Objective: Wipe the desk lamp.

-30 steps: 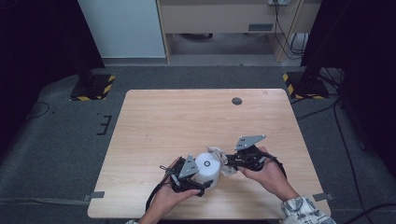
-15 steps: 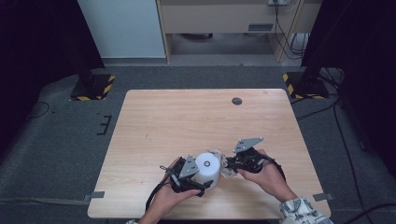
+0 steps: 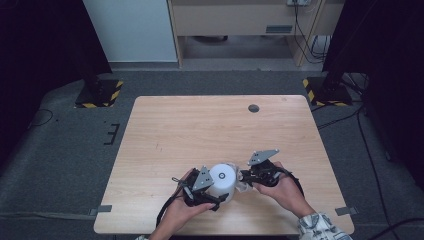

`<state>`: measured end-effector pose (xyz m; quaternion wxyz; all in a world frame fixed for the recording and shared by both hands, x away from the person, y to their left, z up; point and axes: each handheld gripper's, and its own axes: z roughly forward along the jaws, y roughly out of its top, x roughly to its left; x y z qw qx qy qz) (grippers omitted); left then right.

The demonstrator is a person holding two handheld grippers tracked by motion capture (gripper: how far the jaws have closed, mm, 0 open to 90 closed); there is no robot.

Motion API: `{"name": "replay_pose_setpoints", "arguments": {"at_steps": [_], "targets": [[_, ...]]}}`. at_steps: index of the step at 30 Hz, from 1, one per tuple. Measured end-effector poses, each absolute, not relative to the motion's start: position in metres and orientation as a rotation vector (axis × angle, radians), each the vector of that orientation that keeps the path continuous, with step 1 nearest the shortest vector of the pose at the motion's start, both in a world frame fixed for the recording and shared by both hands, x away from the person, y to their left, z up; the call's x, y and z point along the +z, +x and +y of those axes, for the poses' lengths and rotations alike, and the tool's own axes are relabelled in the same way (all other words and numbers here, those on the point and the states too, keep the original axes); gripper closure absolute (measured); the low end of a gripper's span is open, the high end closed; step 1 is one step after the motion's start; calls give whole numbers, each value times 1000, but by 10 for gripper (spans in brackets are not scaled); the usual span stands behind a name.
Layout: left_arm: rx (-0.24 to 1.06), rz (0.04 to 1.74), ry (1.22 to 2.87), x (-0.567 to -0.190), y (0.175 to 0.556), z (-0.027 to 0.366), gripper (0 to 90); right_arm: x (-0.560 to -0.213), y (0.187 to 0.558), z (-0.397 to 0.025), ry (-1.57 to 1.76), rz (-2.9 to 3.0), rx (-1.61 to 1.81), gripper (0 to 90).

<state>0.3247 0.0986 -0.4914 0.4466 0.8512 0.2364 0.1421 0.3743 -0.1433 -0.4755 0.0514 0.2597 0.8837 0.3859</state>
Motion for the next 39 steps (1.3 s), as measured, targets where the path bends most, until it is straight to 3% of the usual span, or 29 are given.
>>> {"name": "replay_pose_setpoints", "arguments": {"at_steps": [6, 17, 33, 39], "targets": [[352, 584, 2109, -491, 324, 99, 78, -482, 377, -142, 811, 2701, 1160, 797], [355, 585, 2110, -491, 325, 99, 78, -456, 383, -138, 769, 2647, 1218, 798], [352, 585, 2111, -491, 325, 99, 75, -495, 393, -130, 772, 2741, 1169, 799], [351, 585, 2112, -491, 325, 99, 75, -483, 392, -131, 768, 2717, 1202, 800]]}}
